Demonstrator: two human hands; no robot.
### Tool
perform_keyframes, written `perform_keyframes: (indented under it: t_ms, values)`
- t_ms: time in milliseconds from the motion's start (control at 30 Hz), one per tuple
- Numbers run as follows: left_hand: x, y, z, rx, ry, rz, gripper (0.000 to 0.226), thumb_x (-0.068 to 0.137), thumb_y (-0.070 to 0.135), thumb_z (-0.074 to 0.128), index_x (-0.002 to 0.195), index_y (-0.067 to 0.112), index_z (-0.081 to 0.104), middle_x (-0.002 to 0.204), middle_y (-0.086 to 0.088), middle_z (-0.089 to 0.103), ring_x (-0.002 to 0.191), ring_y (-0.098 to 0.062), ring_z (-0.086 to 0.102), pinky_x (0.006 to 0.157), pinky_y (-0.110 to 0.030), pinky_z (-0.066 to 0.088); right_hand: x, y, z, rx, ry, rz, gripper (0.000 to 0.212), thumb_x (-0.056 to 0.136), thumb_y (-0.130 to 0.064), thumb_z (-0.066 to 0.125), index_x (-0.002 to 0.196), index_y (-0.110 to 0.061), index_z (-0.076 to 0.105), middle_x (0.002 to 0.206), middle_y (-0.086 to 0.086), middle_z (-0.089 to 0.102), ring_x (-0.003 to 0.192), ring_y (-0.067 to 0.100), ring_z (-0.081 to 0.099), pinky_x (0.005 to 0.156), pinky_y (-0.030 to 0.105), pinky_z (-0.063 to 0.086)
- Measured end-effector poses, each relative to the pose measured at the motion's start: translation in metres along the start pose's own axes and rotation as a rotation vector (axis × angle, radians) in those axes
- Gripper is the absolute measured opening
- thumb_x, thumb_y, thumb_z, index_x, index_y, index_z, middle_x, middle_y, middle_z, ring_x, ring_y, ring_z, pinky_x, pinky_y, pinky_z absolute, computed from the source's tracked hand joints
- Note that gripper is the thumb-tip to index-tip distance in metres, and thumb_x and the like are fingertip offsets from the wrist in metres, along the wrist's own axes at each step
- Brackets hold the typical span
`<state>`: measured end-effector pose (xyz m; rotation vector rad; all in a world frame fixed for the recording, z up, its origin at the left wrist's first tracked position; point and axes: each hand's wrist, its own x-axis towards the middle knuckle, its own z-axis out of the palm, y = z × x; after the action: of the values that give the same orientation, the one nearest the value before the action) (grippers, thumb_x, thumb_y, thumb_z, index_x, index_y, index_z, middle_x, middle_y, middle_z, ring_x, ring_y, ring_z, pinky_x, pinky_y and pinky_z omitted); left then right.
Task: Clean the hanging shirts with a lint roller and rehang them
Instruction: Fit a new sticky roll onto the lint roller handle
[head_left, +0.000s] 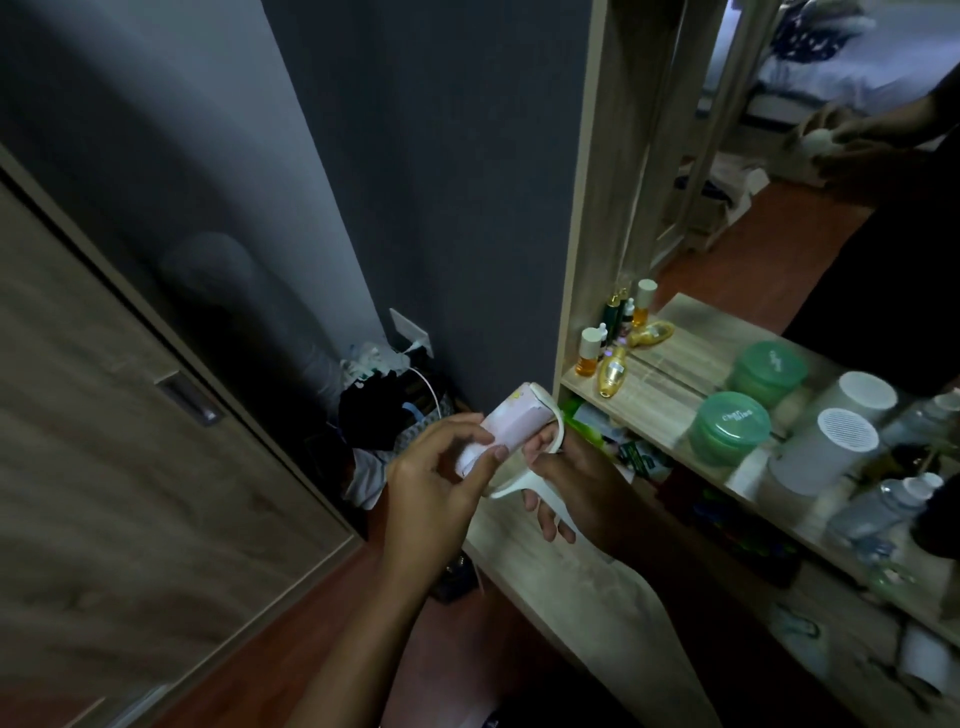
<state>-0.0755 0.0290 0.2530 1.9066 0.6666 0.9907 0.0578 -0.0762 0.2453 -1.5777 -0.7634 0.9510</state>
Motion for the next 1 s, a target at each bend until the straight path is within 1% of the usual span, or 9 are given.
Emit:
perform_keyframes:
  t_ms: [100, 167, 300, 433, 567, 667, 767, 933, 1000]
  values:
    - [0.004, 0.000, -0.015, 0.000, -0.031, -0.048, 0.017, 0.085, 0.017, 0.076, 0.102, 0.020, 0.073, 0.104, 0.014, 0.072, 0.104, -0.005, 0.067, 0.088, -0.026, 0.053, 0.002, -0.004, 0.012, -0.003, 0.035, -0.010, 0.011, 0.099, -0.022, 0.049, 0.097, -0.013, 0.056, 0.063, 0.007, 0.064, 0.043, 0.027, 0.053, 0.038, 0.023, 0.035]
    - [0.008, -0.002, -0.023, 0.051, -0.048, -0.004, 0.021, 0.088, 0.018, 0.069, 0.108, 0.020, 0.074, 0.106, 0.015, 0.072, 0.104, -0.004, 0.066, 0.088, -0.023, 0.052, 0.002, -0.006, 0.019, -0.013, 0.053, -0.026, 0.012, 0.099, -0.022, 0.049, 0.095, -0.014, 0.056, 0.062, 0.007, 0.064, 0.042, 0.026, 0.053, 0.038, 0.023, 0.034]
    - [0.013, -0.006, -0.037, 0.109, -0.066, 0.081, 0.023, 0.087, 0.003, 0.069, 0.107, 0.013, 0.077, 0.106, 0.008, 0.072, 0.102, -0.002, 0.065, 0.086, -0.014, 0.048, 0.003, -0.007, 0.031, -0.059, 0.084, -0.072, 0.015, 0.098, -0.025, 0.051, 0.087, -0.017, 0.056, 0.061, 0.010, 0.065, 0.041, 0.026, 0.054, 0.038, 0.023, 0.035]
    - [0.014, -0.005, -0.048, 0.141, -0.030, 0.089, 0.023, 0.083, 0.003, 0.074, 0.100, 0.017, 0.079, 0.100, 0.019, 0.071, 0.097, 0.003, 0.066, 0.084, -0.009, 0.047, 0.004, -0.011, 0.039, -0.118, 0.073, -0.115, 0.017, 0.098, -0.025, 0.052, 0.084, -0.017, 0.057, 0.062, 0.012, 0.065, 0.041, 0.021, 0.057, 0.038, 0.021, 0.037]
    - [0.019, -0.009, -0.056, 0.212, -0.019, 0.130, 0.017, 0.082, 0.007, 0.076, 0.095, 0.018, 0.080, 0.096, 0.017, 0.072, 0.093, 0.006, 0.068, 0.083, -0.016, 0.052, 0.004, -0.017, 0.046, -0.144, 0.090, -0.150, 0.015, 0.098, -0.019, 0.054, 0.083, -0.015, 0.055, 0.060, 0.007, 0.064, 0.040, 0.017, 0.057, 0.037, 0.019, 0.037]
    - [0.025, -0.009, -0.062, 0.311, -0.098, 0.183, 0.012, 0.085, 0.011, 0.073, 0.092, 0.019, 0.079, 0.093, 0.020, 0.071, 0.089, 0.006, 0.067, 0.079, -0.018, 0.053, 0.007, -0.014, 0.047, -0.196, 0.090, -0.177, 0.015, 0.098, -0.020, 0.053, 0.087, -0.011, 0.055, 0.060, 0.011, 0.064, 0.042, 0.021, 0.059, 0.040, 0.024, 0.042]
    - [0.031, -0.009, -0.066, 0.385, -0.187, 0.206, 0.008, 0.089, 0.016, 0.069, 0.090, 0.020, 0.076, 0.091, 0.015, 0.072, 0.085, 0.001, 0.066, 0.075, -0.025, 0.054, 0.009, -0.013, 0.045, -0.270, 0.081, -0.214, 0.016, 0.098, -0.022, 0.052, 0.089, -0.008, 0.054, 0.062, 0.017, 0.063, 0.045, 0.022, 0.061, 0.042, 0.026, 0.046]
    - [0.037, -0.008, -0.063, 0.539, -0.238, 0.241, 0.007, 0.089, 0.018, 0.061, 0.085, 0.020, 0.067, 0.085, 0.008, 0.064, 0.077, -0.007, 0.058, 0.069, -0.029, 0.050, 0.008, -0.016, 0.046, -0.399, 0.054, -0.284, 0.022, 0.100, -0.025, 0.044, 0.090, -0.008, 0.053, 0.067, 0.006, 0.060, 0.043, 0.006, 0.056, 0.042, 0.014, 0.041]
    - [0.038, -0.009, -0.060, 0.581, -0.250, 0.231, 0.007, 0.089, 0.021, 0.057, 0.084, 0.020, 0.062, 0.085, 0.007, 0.059, 0.079, -0.009, 0.055, 0.069, -0.028, 0.047, 0.009, -0.015, 0.046, -0.366, 0.057, -0.243, 0.018, 0.101, -0.024, 0.044, 0.091, -0.011, 0.052, 0.067, 0.005, 0.061, 0.043, 0.006, 0.057, 0.041, 0.015, 0.042]
